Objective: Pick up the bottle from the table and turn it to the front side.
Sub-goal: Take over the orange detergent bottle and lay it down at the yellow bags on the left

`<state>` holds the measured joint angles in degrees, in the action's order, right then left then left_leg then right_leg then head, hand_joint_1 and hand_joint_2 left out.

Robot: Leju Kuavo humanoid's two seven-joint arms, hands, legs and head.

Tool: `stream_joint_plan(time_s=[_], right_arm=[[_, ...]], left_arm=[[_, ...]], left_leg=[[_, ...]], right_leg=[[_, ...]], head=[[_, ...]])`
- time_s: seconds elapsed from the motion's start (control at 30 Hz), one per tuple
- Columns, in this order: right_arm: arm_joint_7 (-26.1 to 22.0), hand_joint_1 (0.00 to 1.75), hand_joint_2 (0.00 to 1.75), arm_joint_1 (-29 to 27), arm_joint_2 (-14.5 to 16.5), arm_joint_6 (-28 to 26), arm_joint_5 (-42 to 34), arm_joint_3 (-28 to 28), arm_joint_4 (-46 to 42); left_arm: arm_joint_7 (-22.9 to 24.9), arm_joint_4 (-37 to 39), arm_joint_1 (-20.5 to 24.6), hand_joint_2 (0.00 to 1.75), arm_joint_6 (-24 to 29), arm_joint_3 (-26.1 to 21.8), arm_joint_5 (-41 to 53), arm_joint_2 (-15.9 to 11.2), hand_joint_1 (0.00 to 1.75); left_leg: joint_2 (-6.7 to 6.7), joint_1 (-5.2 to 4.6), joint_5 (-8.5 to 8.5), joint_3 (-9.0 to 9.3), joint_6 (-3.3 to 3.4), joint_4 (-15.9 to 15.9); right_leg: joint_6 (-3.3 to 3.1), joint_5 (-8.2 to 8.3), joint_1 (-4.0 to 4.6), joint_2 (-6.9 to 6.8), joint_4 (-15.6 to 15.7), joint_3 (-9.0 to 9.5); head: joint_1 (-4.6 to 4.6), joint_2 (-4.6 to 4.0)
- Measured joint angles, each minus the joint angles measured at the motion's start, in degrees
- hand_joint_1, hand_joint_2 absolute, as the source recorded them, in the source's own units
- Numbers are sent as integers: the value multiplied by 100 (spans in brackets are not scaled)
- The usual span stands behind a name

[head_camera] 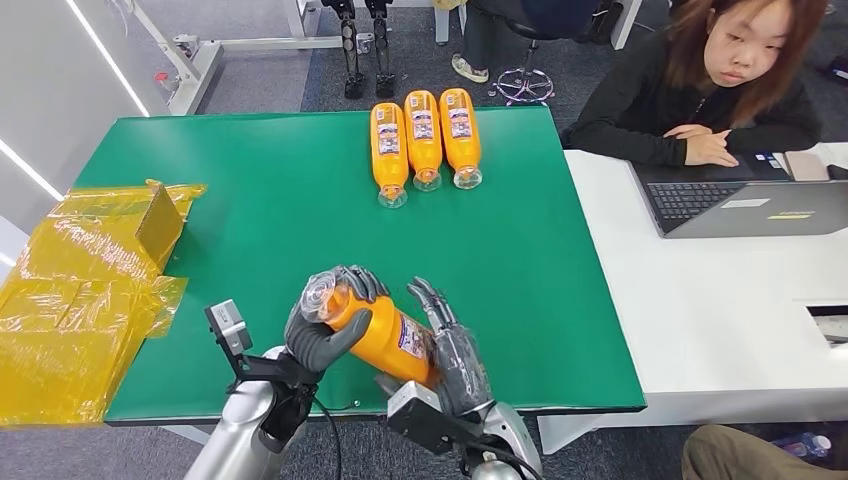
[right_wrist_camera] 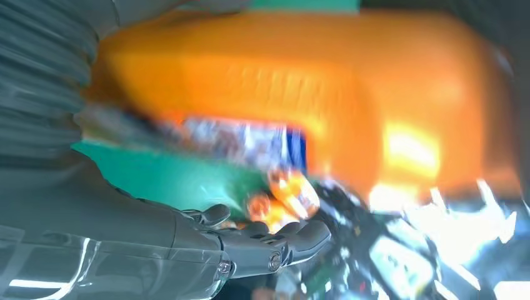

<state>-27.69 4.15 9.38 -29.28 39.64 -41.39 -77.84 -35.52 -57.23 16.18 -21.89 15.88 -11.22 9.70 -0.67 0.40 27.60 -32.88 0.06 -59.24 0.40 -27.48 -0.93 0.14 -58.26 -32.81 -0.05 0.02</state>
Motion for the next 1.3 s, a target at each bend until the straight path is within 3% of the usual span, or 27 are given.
stream_joint_plan(time_s=[0.13, 0.23, 0.57, 0.87, 1.1, 1.3], right_arm=[[-816, 0, 175, -118, 4, -813, -573, 33, -200], [-1163, 0, 175, -261, 11, -1062, -786, 119, -525], [-1228, 0, 175, -650, 35, -1091, -797, 439, -1425], [-1229, 0, 175, -760, 74, -1086, -807, 447, -1588], [-1227, 0, 175, -772, 86, -1085, -843, 461, -1558], [-1216, 0, 175, -845, 141, -1085, -887, 563, -1496]], left_arm=[[-16, -38, 79, 175, 60, -185, -125, -9, 175], [-4, -98, 178, 175, 107, -319, -161, -28, 175], [2, -191, 425, 175, 216, -579, -23, -77, 175], [-109, -432, 488, 175, 1004, -627, 688, -169, 175], [-197, -644, 634, 175, 2555, -621, 2716, -429, 175], [261, -723, 955, 175, 3419, -282, 5022, -750, 175]], left_leg=[[0, 0, 0, 0, 0, 0], [0, 0, 0, 0, 0, 0], [0, 0, 0, 0, 0, 0], [0, 0, 0, 0, 0, 0], [1, 1, -2, 1, -3, 0], [1, 1, -2, 0, -3, 0]], right_leg=[[0, 0, 0, 0, 0, -1], [0, 0, 0, 0, 0, -1], [0, 0, 0, 2, 0, -1], [0, 0, 0, 3, -2, -1], [0, 0, 0, 3, -3, -2], [0, 0, 0, 2, -3, -3]], head=[[-1, 0], [0, 0], [1, 0], [0, 0], [0, 0], [1, 0]])
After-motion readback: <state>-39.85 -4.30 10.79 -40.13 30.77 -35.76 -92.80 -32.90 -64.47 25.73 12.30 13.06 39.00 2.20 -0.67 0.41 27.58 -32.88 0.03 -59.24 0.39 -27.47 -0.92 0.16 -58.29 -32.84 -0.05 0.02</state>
